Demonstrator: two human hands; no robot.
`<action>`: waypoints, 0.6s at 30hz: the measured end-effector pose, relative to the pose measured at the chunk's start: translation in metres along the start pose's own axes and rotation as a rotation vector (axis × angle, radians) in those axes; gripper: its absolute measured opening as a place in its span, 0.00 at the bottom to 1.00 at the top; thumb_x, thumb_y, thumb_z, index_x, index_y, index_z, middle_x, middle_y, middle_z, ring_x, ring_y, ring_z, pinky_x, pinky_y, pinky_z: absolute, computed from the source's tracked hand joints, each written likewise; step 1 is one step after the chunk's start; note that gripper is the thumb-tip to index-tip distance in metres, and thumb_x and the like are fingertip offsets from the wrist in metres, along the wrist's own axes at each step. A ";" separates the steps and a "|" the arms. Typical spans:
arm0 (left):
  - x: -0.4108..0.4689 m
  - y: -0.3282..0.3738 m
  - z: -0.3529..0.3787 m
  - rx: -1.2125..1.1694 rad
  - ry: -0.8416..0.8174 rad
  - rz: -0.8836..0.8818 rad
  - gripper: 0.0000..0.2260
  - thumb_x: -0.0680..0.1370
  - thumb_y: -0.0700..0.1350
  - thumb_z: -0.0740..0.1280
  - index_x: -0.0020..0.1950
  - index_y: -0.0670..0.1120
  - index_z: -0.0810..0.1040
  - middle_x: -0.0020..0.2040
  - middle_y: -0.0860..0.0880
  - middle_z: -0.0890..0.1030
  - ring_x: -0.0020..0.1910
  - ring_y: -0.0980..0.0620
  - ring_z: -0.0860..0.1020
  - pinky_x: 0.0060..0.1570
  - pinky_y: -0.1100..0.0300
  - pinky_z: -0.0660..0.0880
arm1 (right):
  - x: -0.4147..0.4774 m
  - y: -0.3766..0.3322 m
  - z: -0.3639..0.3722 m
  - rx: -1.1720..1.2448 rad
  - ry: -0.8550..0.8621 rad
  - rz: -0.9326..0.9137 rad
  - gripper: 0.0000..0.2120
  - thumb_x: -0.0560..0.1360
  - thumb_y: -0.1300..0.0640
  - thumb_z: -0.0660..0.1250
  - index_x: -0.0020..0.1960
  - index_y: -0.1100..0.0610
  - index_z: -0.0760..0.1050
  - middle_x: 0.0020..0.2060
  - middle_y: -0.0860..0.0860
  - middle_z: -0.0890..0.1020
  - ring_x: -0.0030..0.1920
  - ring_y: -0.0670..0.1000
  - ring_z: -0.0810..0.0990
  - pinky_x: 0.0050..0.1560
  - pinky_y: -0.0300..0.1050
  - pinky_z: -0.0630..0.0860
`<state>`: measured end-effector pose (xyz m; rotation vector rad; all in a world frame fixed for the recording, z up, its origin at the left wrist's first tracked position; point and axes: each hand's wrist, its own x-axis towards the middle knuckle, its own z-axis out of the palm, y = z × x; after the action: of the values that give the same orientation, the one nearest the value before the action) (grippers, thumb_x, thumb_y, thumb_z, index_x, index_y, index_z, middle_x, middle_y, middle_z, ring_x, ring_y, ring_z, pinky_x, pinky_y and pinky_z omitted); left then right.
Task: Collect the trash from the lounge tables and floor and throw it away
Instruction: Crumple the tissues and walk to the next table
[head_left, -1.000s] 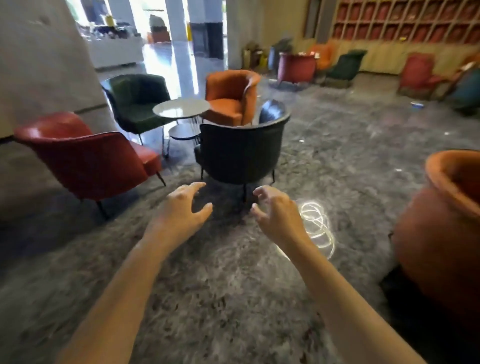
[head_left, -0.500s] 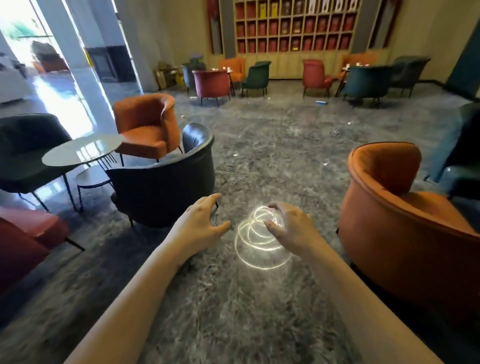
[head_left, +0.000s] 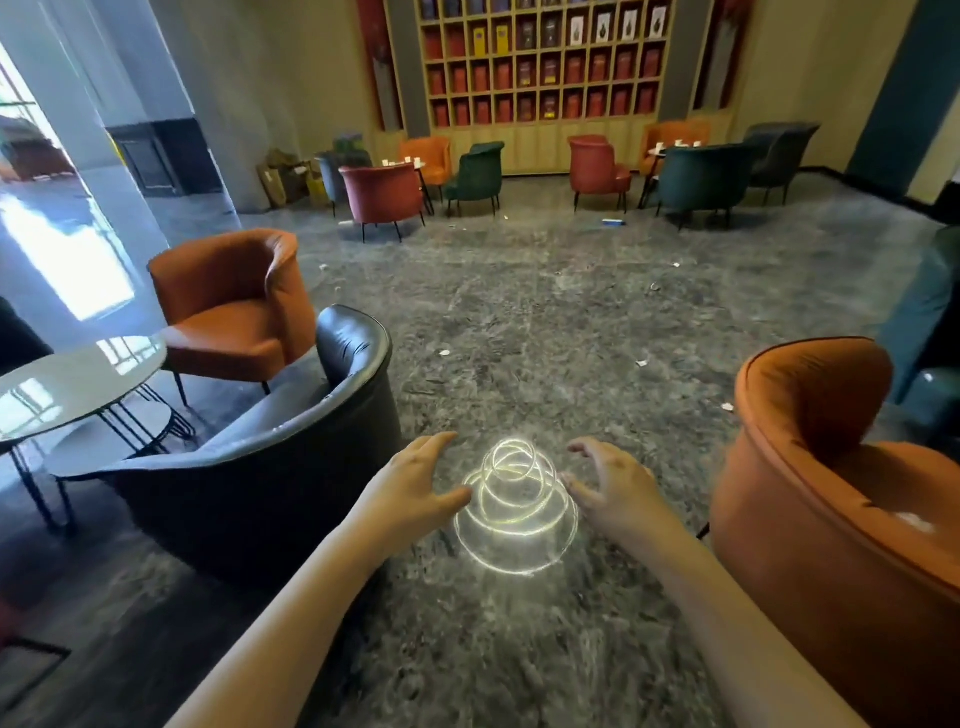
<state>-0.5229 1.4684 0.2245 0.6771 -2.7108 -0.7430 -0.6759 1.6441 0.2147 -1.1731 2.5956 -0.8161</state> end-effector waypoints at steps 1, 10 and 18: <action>0.025 -0.005 0.007 -0.005 -0.002 -0.002 0.32 0.71 0.56 0.66 0.72 0.49 0.62 0.68 0.52 0.69 0.66 0.54 0.68 0.65 0.57 0.66 | 0.023 0.010 0.002 0.004 -0.001 0.006 0.19 0.77 0.48 0.61 0.65 0.53 0.67 0.63 0.51 0.74 0.62 0.52 0.71 0.62 0.49 0.68; 0.286 -0.038 0.044 -0.057 0.035 -0.046 0.34 0.69 0.58 0.67 0.72 0.48 0.64 0.67 0.49 0.71 0.65 0.52 0.70 0.64 0.55 0.67 | 0.275 0.094 -0.001 -0.019 -0.107 0.037 0.19 0.77 0.48 0.58 0.66 0.52 0.65 0.64 0.50 0.72 0.62 0.51 0.70 0.62 0.49 0.66; 0.469 -0.093 0.043 -0.028 0.078 -0.145 0.30 0.72 0.52 0.69 0.71 0.48 0.65 0.66 0.47 0.72 0.62 0.50 0.72 0.60 0.60 0.67 | 0.488 0.126 -0.017 -0.010 -0.138 0.010 0.19 0.77 0.50 0.60 0.66 0.56 0.66 0.63 0.52 0.73 0.63 0.53 0.70 0.62 0.50 0.67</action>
<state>-0.9074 1.1832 0.1926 0.8847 -2.5974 -0.7697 -1.0914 1.3589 0.1891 -1.1748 2.4945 -0.6948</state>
